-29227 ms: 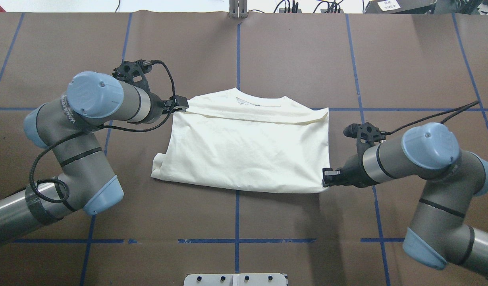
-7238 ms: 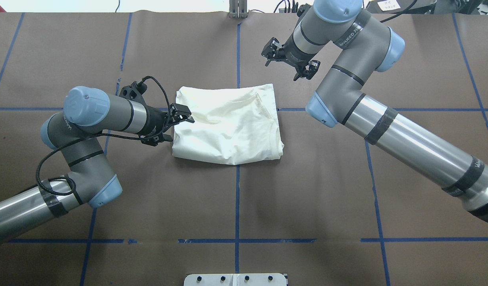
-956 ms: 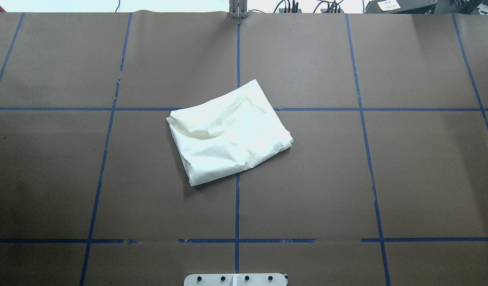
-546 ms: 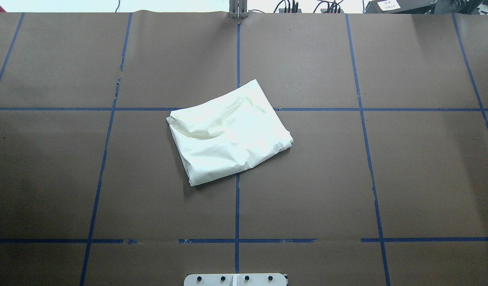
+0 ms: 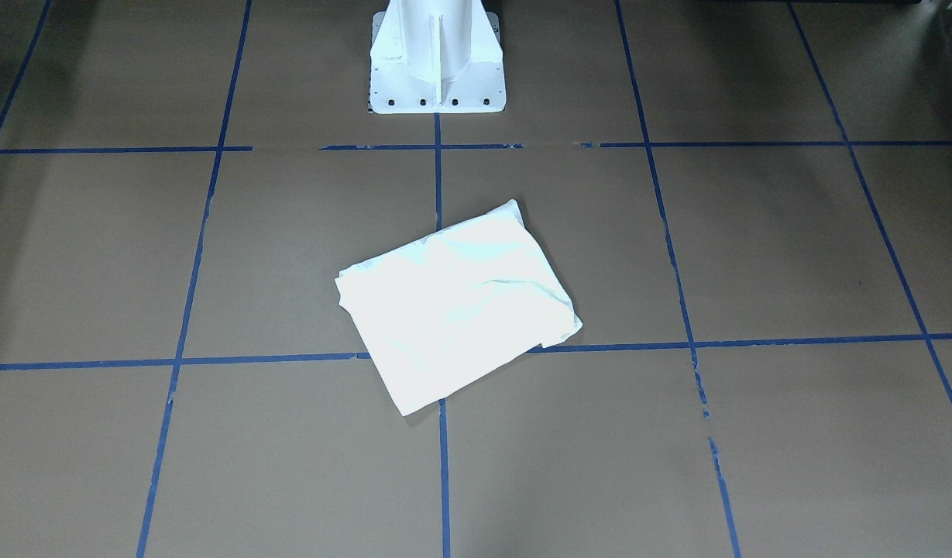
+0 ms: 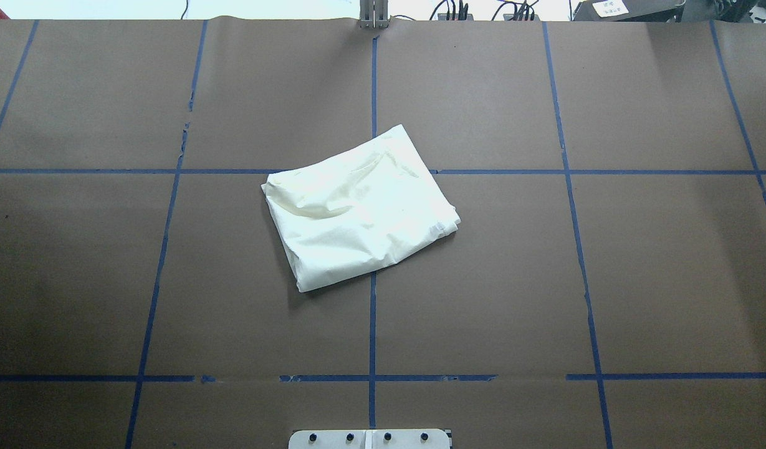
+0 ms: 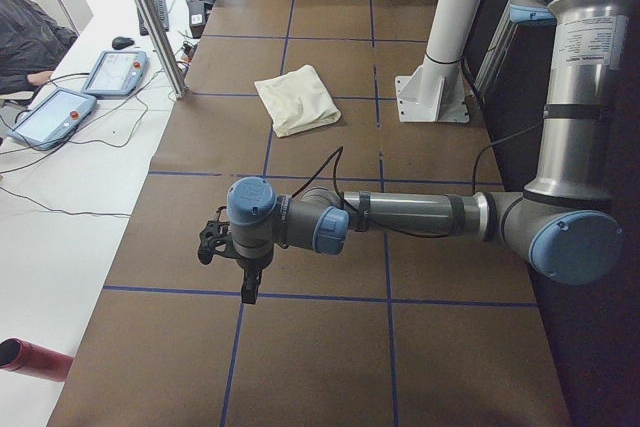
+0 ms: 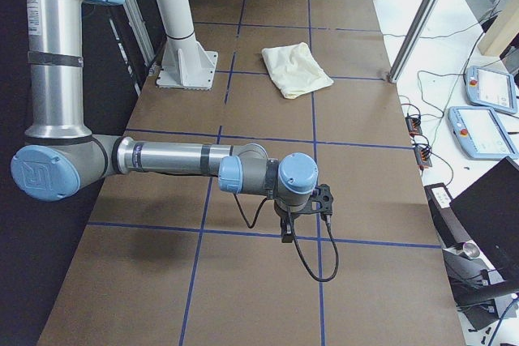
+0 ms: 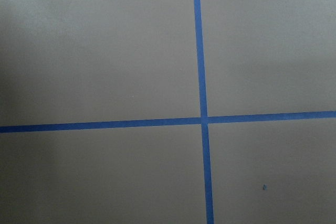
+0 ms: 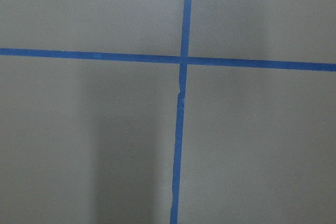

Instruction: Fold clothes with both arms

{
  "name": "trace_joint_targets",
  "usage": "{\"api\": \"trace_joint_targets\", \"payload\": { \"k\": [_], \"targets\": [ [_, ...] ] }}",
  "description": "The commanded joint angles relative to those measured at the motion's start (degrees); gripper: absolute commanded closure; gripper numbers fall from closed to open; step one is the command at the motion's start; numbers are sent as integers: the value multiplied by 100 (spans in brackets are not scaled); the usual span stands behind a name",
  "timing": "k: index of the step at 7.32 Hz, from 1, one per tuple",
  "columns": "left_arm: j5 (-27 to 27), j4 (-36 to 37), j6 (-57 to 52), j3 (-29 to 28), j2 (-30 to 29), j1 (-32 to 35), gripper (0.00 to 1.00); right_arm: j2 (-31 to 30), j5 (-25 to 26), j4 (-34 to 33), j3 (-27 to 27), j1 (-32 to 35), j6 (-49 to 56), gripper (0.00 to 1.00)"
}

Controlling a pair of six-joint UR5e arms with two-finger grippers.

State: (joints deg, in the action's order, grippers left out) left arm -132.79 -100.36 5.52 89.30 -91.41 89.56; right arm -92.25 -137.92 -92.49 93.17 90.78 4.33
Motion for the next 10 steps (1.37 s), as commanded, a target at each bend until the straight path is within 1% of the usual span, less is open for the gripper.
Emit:
{"api": "trace_joint_targets", "payload": {
  "k": [1, 4, 5, 6, 7, 10],
  "targets": [
    [-1, -2, 1, 0, 0, 0, 0, 84, 20, 3, -1, -8, -186, 0],
    [8, -10, -7, -1, 0, 0, 0, 277, 29, 12, -114, -25, -213, 0],
    [8, -10, 1, 0, 0, 0, 0, 287, 72, 299, -211, -16, -213, 0],
    [-1, -10, -7, 0, 0, 0, 0, 295, 151, 633, -421, -16, -213, 0],
    [8, -10, 1, 0, 0, 0, 0, 339, 239, 749, -501, -16, -222, 0],
    [-1, -10, 1, 8, 0, 0, 0, 383, 231, 750, -493, -16, -336, 0]
  ]
}}
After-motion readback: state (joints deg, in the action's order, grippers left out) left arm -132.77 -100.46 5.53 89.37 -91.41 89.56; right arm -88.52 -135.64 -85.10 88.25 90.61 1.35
